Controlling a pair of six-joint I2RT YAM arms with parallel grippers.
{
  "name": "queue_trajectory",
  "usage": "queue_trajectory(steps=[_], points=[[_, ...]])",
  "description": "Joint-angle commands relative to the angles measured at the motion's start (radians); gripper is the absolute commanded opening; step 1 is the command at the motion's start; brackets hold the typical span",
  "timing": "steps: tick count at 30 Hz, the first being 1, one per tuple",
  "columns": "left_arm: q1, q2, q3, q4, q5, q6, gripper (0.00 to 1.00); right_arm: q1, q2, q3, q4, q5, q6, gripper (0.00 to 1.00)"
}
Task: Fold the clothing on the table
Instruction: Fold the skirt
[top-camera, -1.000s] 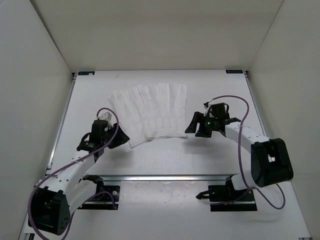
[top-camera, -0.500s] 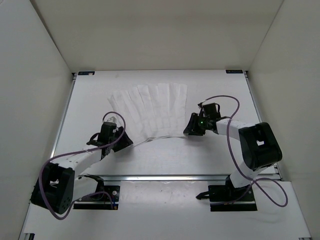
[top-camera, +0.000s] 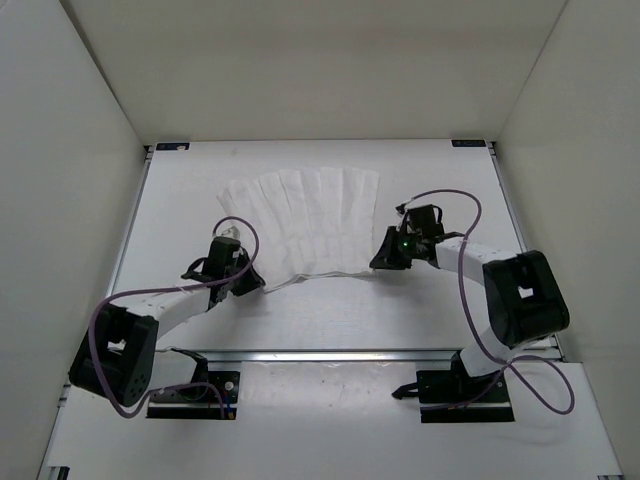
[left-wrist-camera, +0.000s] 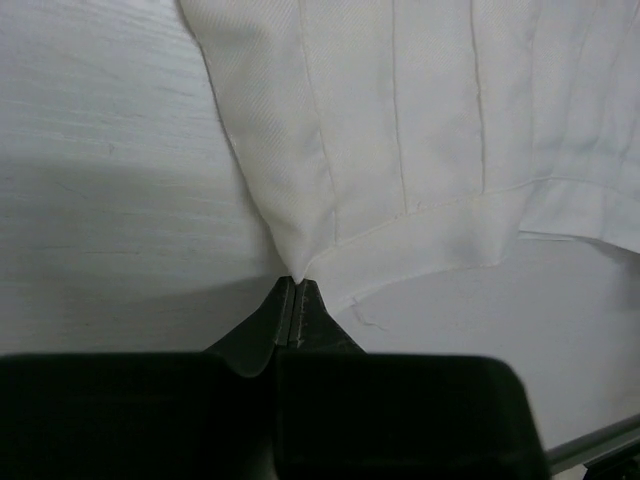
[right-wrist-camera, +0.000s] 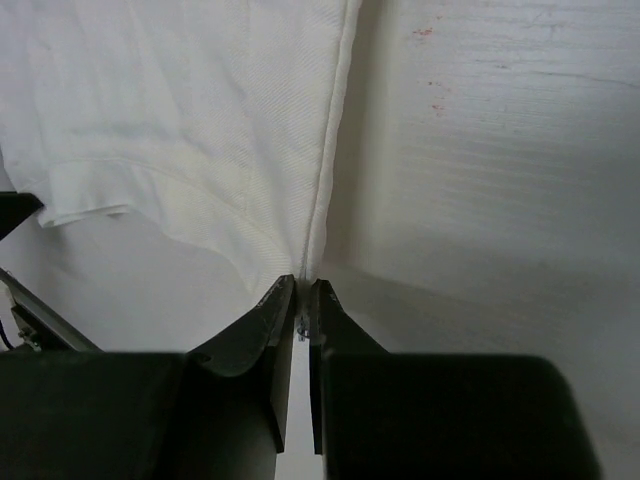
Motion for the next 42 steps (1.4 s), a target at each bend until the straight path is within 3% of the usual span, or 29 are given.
queue_trajectory(steps=[1,8,16,19,24,27,32,39,42], points=[[0.021,-0.04,0.127,-0.063,0.017,0.04,0.0,-0.022,-0.148,0.048,-0.086,-0.012,-0.05,0.0],[0.024,-0.236,0.2,-0.24,0.031,0.076,0.0,-0.037,-0.421,0.069,-0.283,0.032,-0.093,0.0],[-0.048,-0.562,0.103,-0.447,0.095,0.027,0.0,0.023,-0.788,-0.099,-0.559,0.042,-0.058,0.0],[-0.052,-0.653,0.134,-0.548,0.143,0.014,0.0,0.04,-0.97,-0.144,-0.692,0.034,-0.004,0.0],[-0.017,-0.706,0.204,-0.628,0.175,0.011,0.0,-0.003,-1.112,-0.138,-0.821,-0.026,0.027,0.0],[0.017,-0.649,0.216,-0.602,0.21,0.03,0.0,-0.077,-1.056,-0.112,-0.823,-0.093,-0.028,0.0],[0.055,-0.514,0.236,-0.489,0.181,0.047,0.0,-0.201,-0.841,-0.045,-0.673,-0.175,-0.087,0.0],[0.17,-0.24,0.287,-0.295,0.181,0.056,0.0,-0.21,-0.487,0.081,-0.431,-0.163,-0.03,0.0],[0.192,-0.117,0.362,-0.225,0.195,0.054,0.05,-0.212,-0.346,0.169,-0.358,-0.158,-0.015,0.0]])
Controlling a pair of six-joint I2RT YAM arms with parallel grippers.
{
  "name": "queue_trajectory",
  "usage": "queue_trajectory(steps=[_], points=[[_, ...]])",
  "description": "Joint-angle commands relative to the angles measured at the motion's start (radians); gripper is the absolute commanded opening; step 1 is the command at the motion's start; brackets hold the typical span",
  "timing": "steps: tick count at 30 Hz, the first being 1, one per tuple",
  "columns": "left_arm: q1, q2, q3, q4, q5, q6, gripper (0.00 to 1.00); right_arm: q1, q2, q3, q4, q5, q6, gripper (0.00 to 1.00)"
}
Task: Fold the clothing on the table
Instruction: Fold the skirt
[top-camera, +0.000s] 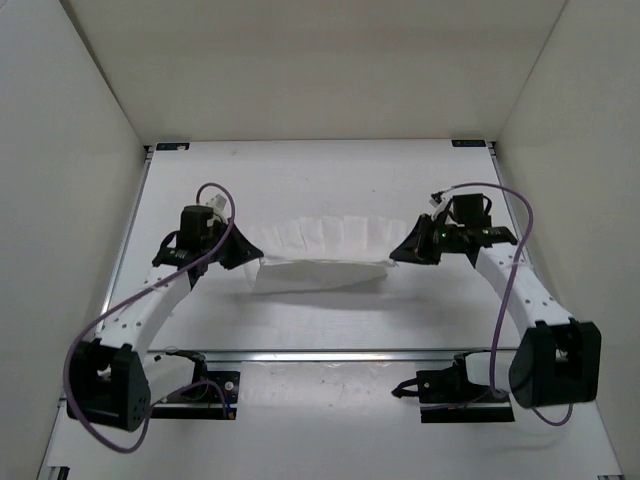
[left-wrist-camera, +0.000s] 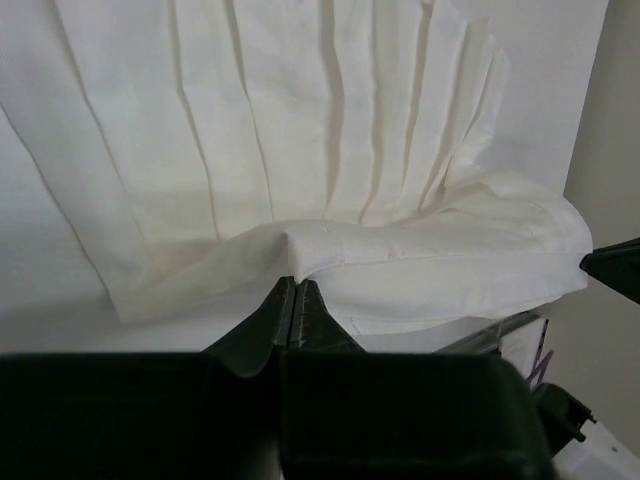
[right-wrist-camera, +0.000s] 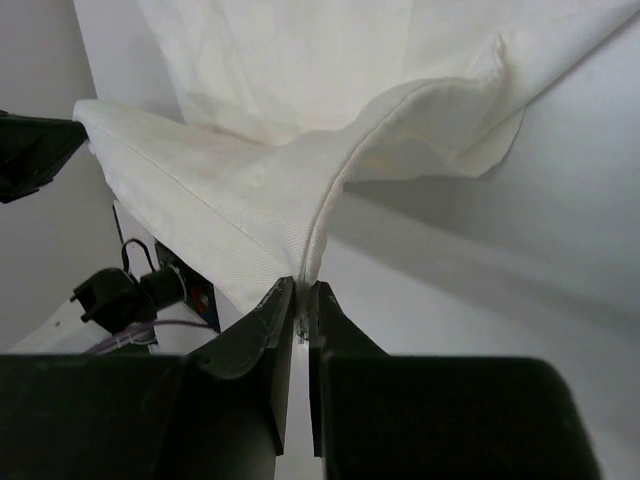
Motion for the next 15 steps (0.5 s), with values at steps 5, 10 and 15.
queue_trajectory(steps=[5,10,15], points=[[0.097,0.326,0.215,0.219,-0.079,0.009,0.25,-0.028,0.28,0.223,0.271,0.077,0.055,0.11],[0.166,0.473,0.277,0.359,0.003,-0.063,0.62,-0.031,0.42,0.349,0.391,0.141,0.027,0.79],[0.157,0.428,0.231,0.33,-0.027,-0.034,0.67,-0.03,0.408,0.291,0.4,0.192,-0.005,0.89]])
